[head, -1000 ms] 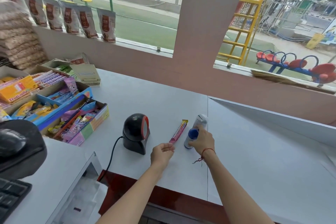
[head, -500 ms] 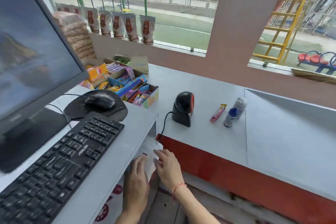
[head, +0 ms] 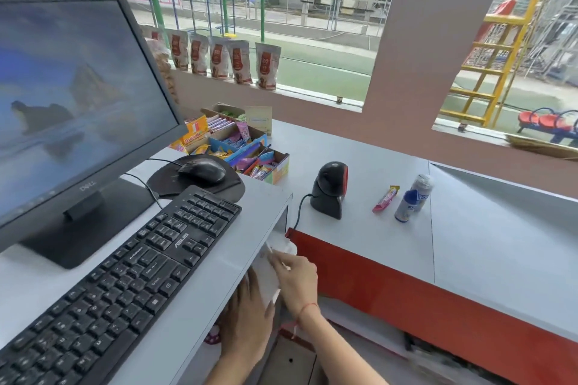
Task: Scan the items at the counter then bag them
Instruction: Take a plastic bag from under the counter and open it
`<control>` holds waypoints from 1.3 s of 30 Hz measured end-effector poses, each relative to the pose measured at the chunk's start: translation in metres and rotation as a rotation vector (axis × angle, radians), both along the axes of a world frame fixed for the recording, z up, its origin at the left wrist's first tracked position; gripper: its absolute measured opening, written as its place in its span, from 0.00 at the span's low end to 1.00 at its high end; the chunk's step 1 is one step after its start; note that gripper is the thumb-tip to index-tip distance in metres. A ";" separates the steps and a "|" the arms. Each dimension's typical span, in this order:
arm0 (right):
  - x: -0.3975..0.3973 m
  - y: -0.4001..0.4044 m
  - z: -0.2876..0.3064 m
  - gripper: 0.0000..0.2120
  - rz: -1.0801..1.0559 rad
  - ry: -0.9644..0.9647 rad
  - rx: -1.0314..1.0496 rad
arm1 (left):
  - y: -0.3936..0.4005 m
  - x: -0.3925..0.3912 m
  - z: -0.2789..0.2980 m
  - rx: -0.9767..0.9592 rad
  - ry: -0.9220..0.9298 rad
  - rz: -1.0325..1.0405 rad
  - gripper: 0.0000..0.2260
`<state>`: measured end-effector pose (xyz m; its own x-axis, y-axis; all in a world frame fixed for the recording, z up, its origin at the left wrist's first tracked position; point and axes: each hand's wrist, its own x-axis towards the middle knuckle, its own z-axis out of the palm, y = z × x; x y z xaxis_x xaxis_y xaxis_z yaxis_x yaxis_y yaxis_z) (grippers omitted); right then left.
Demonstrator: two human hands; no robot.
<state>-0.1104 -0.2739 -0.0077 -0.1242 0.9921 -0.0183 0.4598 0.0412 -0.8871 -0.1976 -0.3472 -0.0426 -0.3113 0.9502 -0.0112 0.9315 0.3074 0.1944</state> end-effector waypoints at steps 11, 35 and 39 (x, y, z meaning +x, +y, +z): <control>0.159 0.112 0.144 0.12 -0.300 0.558 0.069 | 0.094 0.075 0.127 0.232 -0.367 -0.264 0.17; 0.319 0.309 0.232 0.20 0.031 0.171 0.296 | 0.464 0.200 0.273 -0.231 -1.000 -0.303 0.13; 0.344 0.323 0.232 0.25 -0.269 0.384 0.135 | 0.484 0.198 0.272 -0.127 -0.943 -0.290 0.25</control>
